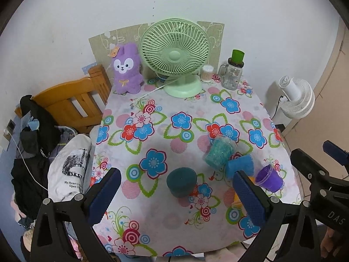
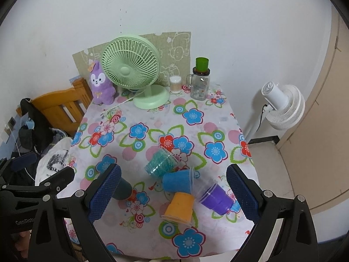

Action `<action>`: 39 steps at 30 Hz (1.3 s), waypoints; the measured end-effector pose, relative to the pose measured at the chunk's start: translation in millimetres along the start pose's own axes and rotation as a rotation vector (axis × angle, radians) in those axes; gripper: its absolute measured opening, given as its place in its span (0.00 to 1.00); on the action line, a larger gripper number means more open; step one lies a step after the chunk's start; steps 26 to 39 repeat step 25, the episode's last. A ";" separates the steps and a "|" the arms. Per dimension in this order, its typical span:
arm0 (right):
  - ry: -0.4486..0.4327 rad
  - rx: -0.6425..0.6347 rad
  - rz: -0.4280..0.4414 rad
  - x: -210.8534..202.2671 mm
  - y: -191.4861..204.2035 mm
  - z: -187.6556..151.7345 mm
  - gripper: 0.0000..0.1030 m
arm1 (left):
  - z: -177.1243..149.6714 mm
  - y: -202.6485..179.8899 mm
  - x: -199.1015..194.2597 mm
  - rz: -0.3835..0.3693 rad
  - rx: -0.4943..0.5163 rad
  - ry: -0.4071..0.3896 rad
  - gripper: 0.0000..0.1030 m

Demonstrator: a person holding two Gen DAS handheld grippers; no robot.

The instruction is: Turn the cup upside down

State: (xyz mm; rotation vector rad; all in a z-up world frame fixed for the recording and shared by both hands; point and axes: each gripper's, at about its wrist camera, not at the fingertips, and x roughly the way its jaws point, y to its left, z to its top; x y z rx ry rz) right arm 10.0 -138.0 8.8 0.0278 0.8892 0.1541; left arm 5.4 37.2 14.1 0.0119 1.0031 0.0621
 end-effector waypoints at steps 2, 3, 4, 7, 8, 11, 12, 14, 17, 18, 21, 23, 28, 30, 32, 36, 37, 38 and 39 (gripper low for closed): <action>-0.002 -0.001 -0.001 0.0 0.3 0.8 0.96 | 0.7 -0.1 -0.6 0.000 0.001 -0.003 1.00; -0.002 -0.001 -0.001 -0.1 0.4 1.1 0.96 | 1.3 0.1 -0.5 0.000 0.002 -0.004 1.00; -0.003 0.000 -0.001 -0.1 0.4 1.4 0.96 | 1.3 -0.1 -0.4 0.000 0.002 -0.004 1.00; -0.001 -0.001 -0.001 0.2 0.5 1.6 0.96 | 2.7 -0.1 -0.4 0.000 0.003 -0.006 1.00; -0.002 -0.001 -0.001 0.0 0.5 1.4 0.96 | 2.8 -0.2 -0.3 0.000 0.003 -0.006 1.00; -0.001 0.000 0.000 0.5 0.4 1.8 0.96 | 2.8 -0.2 -0.5 0.001 0.002 -0.005 1.00; -0.001 0.000 0.002 0.8 0.4 2.3 0.96 | 2.8 0.0 -0.3 0.000 0.003 -0.006 1.00; -0.001 0.000 0.001 0.8 0.5 1.6 0.96 | 2.8 0.0 -0.4 0.000 0.001 -0.007 1.00; -0.001 -0.001 -0.001 0.8 0.9 1.9 0.96 | 3.0 0.1 0.2 -0.001 0.001 -0.004 1.00; 0.000 -0.001 -0.001 0.9 0.5 1.5 0.96 | 2.8 0.4 0.1 -0.002 0.001 -0.004 1.00; 0.000 0.001 0.000 0.9 0.7 1.4 0.96 | 2.8 0.1 0.8 -0.003 -0.001 -0.001 1.00; 0.000 0.000 -0.001 0.9 0.8 1.4 0.96 | 3.5 -1.0 1.0 -0.003 -0.002 0.000 1.00; 0.001 0.001 -0.001 1.1 0.9 1.6 0.96 | 3.3 0.0 1.4 -0.003 -0.002 0.001 1.00; 0.001 0.001 -0.001 1.1 0.9 1.6 0.96 | 3.3 0.0 1.4 -0.003 -0.002 0.001 1.00; 0.001 0.001 -0.001 1.1 0.9 1.6 0.96 | 3.3 0.0 1.4 -0.003 -0.002 0.001 1.00; 0.001 0.001 -0.001 1.1 0.9 1.6 0.96 | 3.3 0.0 1.4 -0.003 -0.002 0.001 1.00; 0.001 0.001 -0.001 1.1 0.9 1.6 0.96 | 3.3 0.0 1.4 -0.003 -0.002 0.001 1.00; 0.001 0.001 -0.001 1.1 0.9 1.6 0.96 | 3.3 0.0 1.4 -0.003 -0.002 0.001 1.00; 0.001 0.001 -0.001 1.1 0.9 1.6 0.96 | 3.3 0.0 1.4 -0.003 -0.002 0.001 1.00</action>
